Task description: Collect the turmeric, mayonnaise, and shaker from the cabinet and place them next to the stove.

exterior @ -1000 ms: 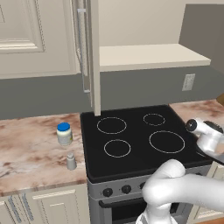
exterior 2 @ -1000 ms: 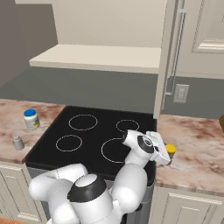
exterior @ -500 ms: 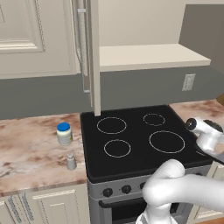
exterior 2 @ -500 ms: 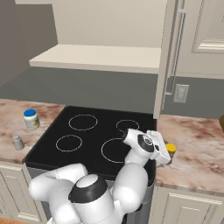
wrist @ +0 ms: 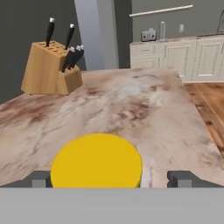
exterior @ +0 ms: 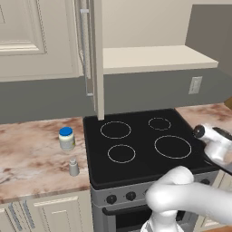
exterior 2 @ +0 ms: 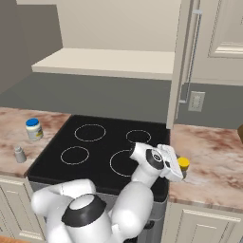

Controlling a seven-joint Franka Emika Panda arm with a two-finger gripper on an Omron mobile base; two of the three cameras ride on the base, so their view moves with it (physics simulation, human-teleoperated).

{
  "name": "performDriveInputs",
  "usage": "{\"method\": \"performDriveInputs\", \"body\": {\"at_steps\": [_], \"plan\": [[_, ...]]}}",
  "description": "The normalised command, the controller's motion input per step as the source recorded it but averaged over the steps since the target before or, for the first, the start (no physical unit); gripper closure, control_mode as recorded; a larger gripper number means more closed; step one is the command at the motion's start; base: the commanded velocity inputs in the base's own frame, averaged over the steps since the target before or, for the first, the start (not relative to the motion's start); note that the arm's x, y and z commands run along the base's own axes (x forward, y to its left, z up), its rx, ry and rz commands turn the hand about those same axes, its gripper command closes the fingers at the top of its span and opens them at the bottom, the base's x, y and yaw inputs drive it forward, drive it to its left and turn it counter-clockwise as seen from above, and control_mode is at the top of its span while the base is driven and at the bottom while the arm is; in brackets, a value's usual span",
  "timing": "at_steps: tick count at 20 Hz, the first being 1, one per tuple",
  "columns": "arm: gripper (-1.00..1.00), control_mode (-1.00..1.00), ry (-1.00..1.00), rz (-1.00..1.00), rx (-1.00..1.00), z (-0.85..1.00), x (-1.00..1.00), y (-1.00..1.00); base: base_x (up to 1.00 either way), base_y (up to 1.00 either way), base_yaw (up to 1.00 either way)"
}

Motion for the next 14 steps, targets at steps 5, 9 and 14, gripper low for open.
{"method": "performDriveInputs", "body": {"at_steps": [5, 9, 14], "plan": [[-1.0, -1.0, 0.0, -0.01, -0.04, 0.0, -0.28, 0.42, 0.0, 0.0, 0.0], [-1.0, -1.0, 0.0, -0.03, -0.07, 0.01, -0.22, 0.69, 0.0, 0.0, 0.0], [-1.0, -1.0, 0.0, -0.03, -0.09, 0.11, -0.23, 0.74, 0.0, 0.0, 0.0]]}}
